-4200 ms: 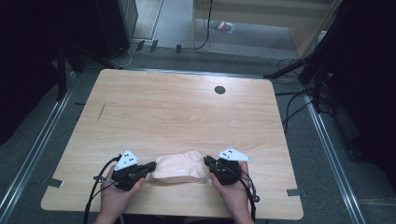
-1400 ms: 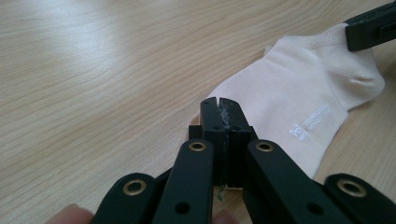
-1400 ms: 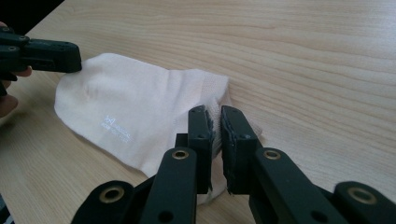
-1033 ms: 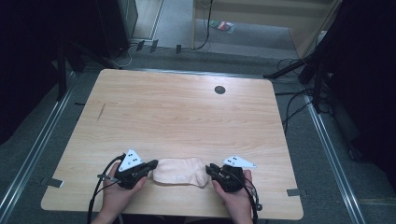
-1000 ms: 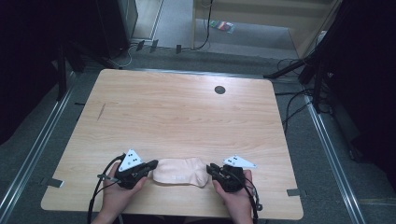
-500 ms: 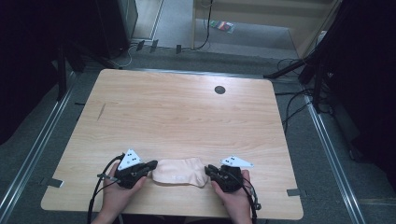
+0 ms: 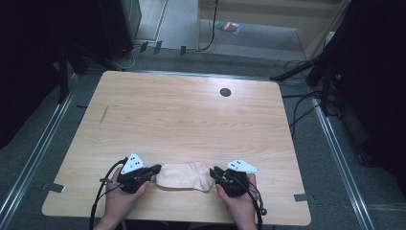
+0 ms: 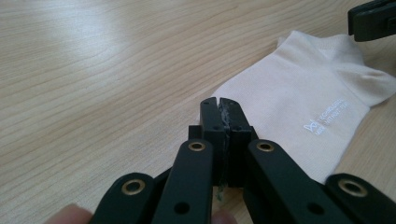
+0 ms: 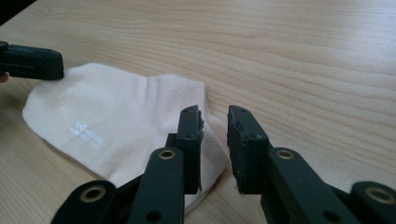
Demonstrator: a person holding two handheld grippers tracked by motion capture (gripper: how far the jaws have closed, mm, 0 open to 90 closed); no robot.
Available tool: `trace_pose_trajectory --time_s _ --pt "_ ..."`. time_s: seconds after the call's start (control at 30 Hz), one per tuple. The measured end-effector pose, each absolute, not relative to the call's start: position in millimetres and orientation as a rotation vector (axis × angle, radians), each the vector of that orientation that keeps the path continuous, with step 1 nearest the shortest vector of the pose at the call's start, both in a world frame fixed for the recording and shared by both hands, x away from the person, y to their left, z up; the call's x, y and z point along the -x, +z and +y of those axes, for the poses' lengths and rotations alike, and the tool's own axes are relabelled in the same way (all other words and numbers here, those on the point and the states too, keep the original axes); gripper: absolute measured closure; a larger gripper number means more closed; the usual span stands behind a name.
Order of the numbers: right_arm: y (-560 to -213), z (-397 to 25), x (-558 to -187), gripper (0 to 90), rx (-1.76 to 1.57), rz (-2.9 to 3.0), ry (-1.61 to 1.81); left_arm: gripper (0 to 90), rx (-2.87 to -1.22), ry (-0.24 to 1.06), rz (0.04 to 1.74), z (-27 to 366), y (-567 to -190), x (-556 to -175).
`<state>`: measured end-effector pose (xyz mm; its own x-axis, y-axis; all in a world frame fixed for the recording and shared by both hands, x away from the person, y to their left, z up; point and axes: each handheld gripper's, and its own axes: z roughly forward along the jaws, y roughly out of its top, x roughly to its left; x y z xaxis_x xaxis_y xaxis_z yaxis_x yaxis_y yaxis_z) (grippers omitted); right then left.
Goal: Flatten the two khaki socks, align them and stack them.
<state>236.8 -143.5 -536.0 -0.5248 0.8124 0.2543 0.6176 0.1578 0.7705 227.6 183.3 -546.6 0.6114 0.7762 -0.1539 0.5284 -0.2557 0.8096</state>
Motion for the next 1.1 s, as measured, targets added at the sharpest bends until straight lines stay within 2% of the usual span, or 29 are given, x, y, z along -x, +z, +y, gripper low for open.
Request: trace_pose_trajectory --time_s 0.1,0.17,0.27,0.33,0.5,0.6,0.67,1.1 --pt "-536 -145 -237 71.8 -1.398 2.2 1.305 90.0 -1.93 0.34 1.039 184 -547 -228" --pt "-536 -147 -237 65.0 -1.399 2.189 1.319 84.4 -1.91 0.328 1.036 185 -547 -228" --pt "-536 -148 -239 49.4 -1.402 2.153 1.335 65.5 -1.859 0.299 1.021 189 -548 -229" --pt "-535 -149 -240 39.4 -1.394 2.147 1.359 48.8 -1.824 0.293 1.021 191 -546 -230" --pt "-531 -150 -240 21.9 -1.366 2.13 1.38 12.8 -1.796 0.334 1.039 198 -543 -229" --pt "-530 -150 -240 17.2 -1.34 2.127 1.391 8.2 -1.782 0.37 1.048 202 -540 -228" --pt "-530 -151 -240 14.0 -1.321 2.138 1.397 8.3 -1.783 0.384 1.061 205 -539 -228" --pt "-530 -163 -242 14.0 -1.347 2.09 1.376 8.3 -1.759 0.434 1.132 233 -540 -227"
